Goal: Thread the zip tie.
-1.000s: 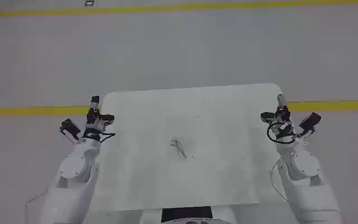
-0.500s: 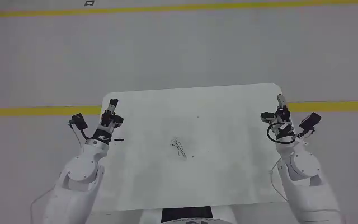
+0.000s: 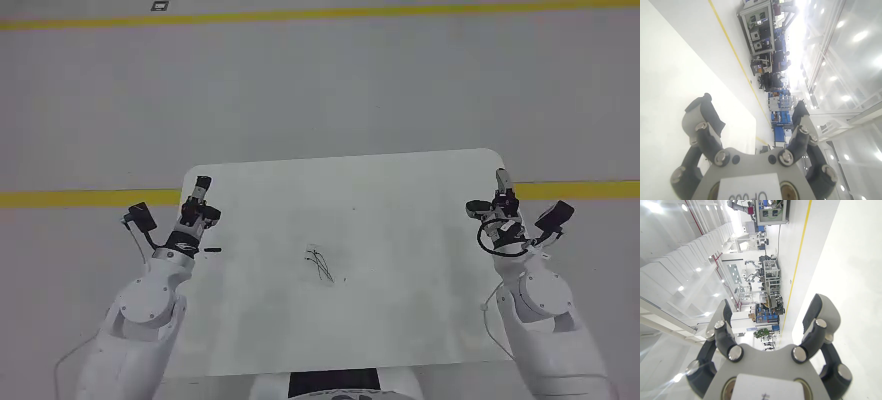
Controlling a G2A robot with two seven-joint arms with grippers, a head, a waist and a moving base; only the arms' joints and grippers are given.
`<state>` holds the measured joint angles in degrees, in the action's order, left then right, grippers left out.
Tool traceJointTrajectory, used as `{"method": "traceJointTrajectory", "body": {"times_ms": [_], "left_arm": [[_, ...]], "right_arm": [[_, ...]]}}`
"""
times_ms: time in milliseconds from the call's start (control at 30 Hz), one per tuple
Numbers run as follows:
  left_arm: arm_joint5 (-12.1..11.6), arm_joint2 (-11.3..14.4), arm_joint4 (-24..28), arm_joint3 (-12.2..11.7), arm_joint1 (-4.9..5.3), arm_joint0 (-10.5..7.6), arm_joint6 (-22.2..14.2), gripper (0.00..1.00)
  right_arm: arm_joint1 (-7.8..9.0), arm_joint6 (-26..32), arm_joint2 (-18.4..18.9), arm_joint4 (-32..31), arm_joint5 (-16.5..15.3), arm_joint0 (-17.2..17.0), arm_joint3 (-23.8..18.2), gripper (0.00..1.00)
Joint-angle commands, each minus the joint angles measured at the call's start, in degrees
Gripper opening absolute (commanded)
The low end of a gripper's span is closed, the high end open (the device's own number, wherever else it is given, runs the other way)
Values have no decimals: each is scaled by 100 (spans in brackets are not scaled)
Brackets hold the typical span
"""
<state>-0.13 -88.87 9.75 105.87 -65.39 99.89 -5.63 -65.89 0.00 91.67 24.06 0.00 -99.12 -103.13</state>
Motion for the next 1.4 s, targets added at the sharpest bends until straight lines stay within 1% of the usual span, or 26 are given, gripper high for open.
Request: {"method": "traceJointTrajectory", "body": {"times_ms": [0, 33, 100, 167, 267, 333, 367, 400, 433, 767, 833, 867, 967, 1000, 1067, 1100, 1133, 1367], "left_arm": [[12, 5, -44, -9, 1, -32, -11, 100], [51, 12, -119, -24, 5, -94, -66, 100], [150, -2, -329, -31, 28, -234, -326, 100], [210, -17, -613, 21, 55, -313, -588, 100], [266, 0, -1117, 150, 102, -356, -1034, 100], [227, 8, -1437, 223, 122, -357, -1147, 100], [169, 20, -1582, 253, 131, -350, -1190, 100], [54, 25, -1676, 277, 137, -340, -1220, 100], [20, 24, -1691, 273, 138, -333, -1224, 100], [20, 24, -1691, 273, 138, -333, -1224, 100], [-27, 53, -1939, 443, 151, -370, -1290, 100], [4, 89, -2017, 501, 154, -367, -1343, 100], [165, 267, -2272, 768, 176, -425, -1827, 100], [255, 354, -2434, 864, 186, -453, -2027, 100], [370, 543, -2743, 1033, 198, -499, -2282, 100], [544, 671, -2997, 1100, 211, -537, -2523, 100], [636, 785, -3284, 1171, 224, -584, -2731, 100], [636, 785, -3284, 1171, 224, -584, -2731, 100]], "right_arm": [[0, 0, 0, 0, 0, 0, 0, 100], [0, 0, 0, 0, 0, 0, 0, 100], [0, 0, 0, 0, 0, 0, 0, 100], [0, 0, 0, 0, 0, 0, 0, 100], [0, 0, 0, 0, 0, 0, 0, 100], [0, 0, 0, 0, 0, 0, 0, 100], [0, 0, 0, 0, 0, 0, 0, 100], [0, 0, 0, 0, 0, 0, 0, 100], [0, 0, 0, 0, 0, 0, 0, 100], [0, 0, 0, 0, 0, 0, 0, 100], [0, 0, 0, 0, 0, 0, 0, 100], [0, 0, 0, 0, 0, 0, 0, 100], [0, 0, 0, 0, 0, 0, 0, 100], [0, 0, 0, 0, 0, 0, 0, 100], [0, 0, 0, 0, 0, 0, 0, 100], [0, 0, 0, 0, 0, 0, 0, 100], [0, 0, 0, 0, 0, 0, 0, 100], [0, 0, 0, 0, 0, 0, 0, 100]]}}
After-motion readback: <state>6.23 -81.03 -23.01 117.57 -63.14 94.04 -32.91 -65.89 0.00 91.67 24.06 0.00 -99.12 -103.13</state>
